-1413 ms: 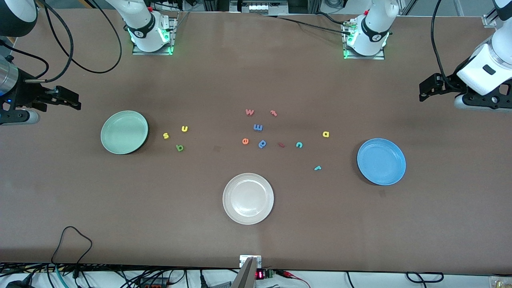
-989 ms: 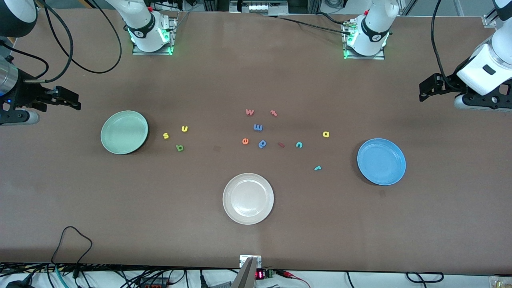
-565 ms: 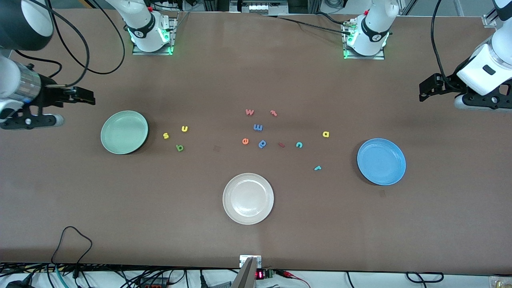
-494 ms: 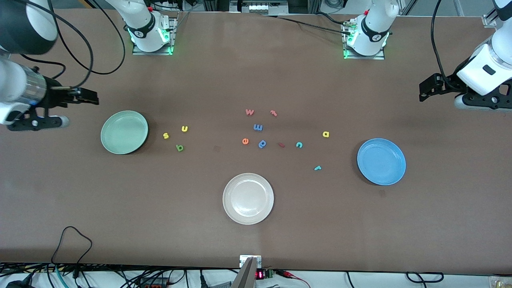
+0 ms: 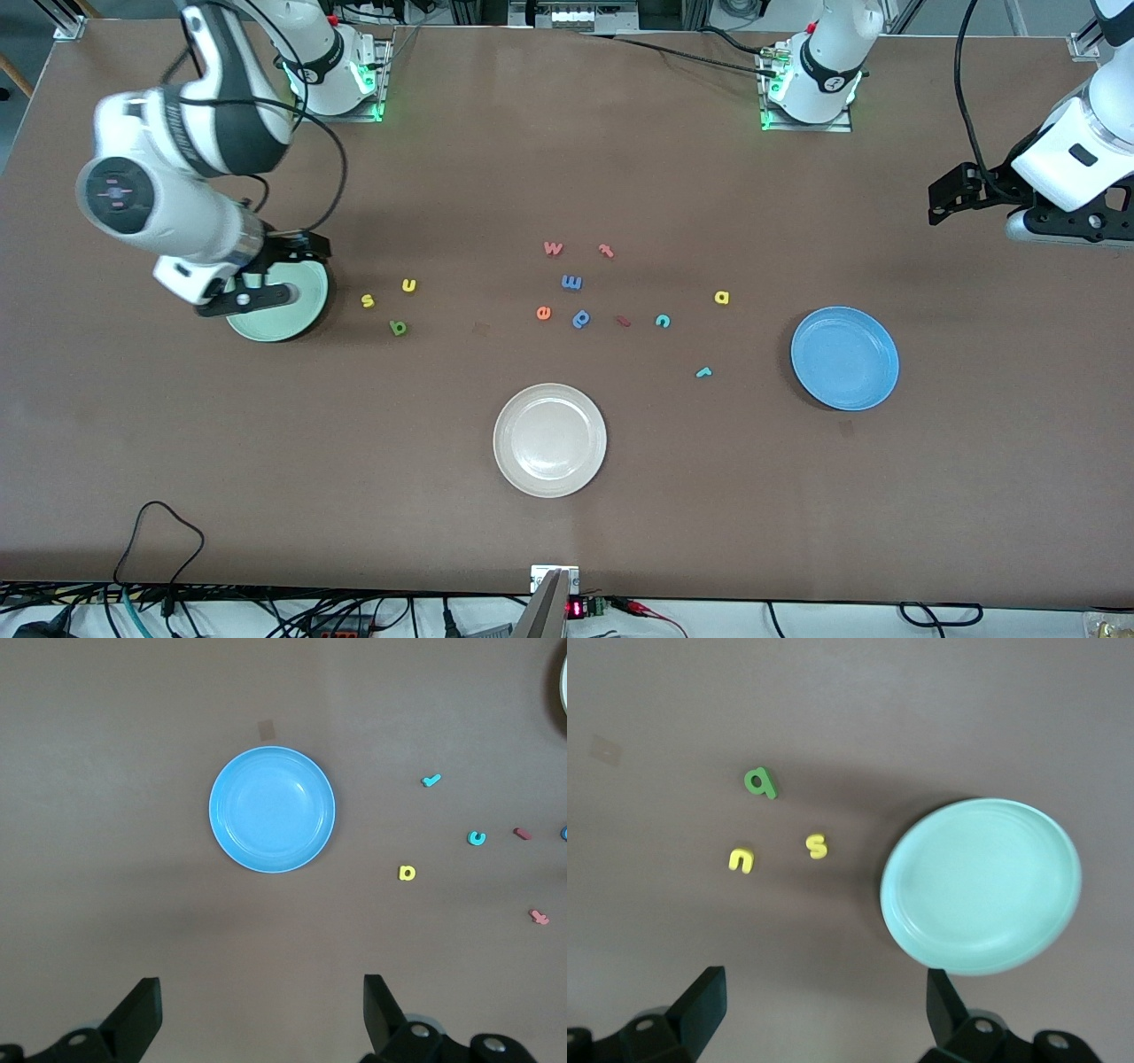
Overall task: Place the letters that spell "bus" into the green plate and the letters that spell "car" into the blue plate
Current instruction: 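Reach the right gripper toward the yellow s beside the green plate, then grasp the yellow s with the right gripper while the left gripper reaches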
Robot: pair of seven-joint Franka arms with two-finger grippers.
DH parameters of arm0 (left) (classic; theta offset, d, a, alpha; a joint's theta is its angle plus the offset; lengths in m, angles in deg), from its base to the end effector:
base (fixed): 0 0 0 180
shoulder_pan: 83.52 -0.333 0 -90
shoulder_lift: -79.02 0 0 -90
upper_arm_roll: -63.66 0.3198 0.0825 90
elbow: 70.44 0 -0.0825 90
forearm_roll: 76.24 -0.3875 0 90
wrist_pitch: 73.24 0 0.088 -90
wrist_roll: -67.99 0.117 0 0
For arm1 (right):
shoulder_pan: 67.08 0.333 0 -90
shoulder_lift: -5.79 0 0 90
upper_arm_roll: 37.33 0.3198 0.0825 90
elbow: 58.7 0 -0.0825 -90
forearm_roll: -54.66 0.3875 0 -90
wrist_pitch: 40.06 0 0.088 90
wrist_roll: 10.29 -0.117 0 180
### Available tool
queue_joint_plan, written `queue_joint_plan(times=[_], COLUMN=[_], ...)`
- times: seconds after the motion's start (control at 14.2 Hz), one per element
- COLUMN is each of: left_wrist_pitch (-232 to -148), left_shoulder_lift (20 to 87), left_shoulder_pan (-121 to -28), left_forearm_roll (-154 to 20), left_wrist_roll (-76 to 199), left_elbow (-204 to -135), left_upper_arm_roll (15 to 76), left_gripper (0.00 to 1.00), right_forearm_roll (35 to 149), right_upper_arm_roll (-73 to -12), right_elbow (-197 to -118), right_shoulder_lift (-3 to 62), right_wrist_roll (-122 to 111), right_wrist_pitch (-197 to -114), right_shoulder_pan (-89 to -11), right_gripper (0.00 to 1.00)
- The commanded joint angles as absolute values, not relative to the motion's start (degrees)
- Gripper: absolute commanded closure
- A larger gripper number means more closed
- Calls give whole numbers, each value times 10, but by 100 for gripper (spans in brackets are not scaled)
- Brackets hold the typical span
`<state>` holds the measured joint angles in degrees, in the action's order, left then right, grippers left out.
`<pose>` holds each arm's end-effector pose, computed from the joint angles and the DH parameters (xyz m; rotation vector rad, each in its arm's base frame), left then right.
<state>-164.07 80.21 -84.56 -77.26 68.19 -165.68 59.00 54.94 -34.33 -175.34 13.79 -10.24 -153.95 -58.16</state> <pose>0.5485 -0.0331 0.5876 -3.1175 0.1050 0.0868 0.5446 0.1149 0.3546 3.1033 0.3219 -0.2936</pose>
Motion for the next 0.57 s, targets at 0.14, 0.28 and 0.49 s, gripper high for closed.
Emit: queue_joint_plan(times=[0.14,0.28,0.49], left_wrist_pitch=[-1632,-1632,-1631], left_shoulder_lift=[799,799,797], left_shoulder_pan=[-848,-848,-843], left_forearm_roll=[-769,-769,-769], left_wrist_roll=[685,685,678], left_elbow=[-1647,-1647,-1647], left_upper_arm_roll=[588,588,588], left_gripper=[0,0,0], right_forearm_roll=[557,556,555], right_upper_arm_roll=[-347,-347,-347], right_elbow=[-1915,-1915,-1913], right_shoulder_lift=[122,156,194], right_wrist_roll=[-106,-105,-95], right_wrist_pitch=[-1751,-1786,-1820], right_shoulder_pan=[-546,-545,-534], right_gripper=[0,0,4])
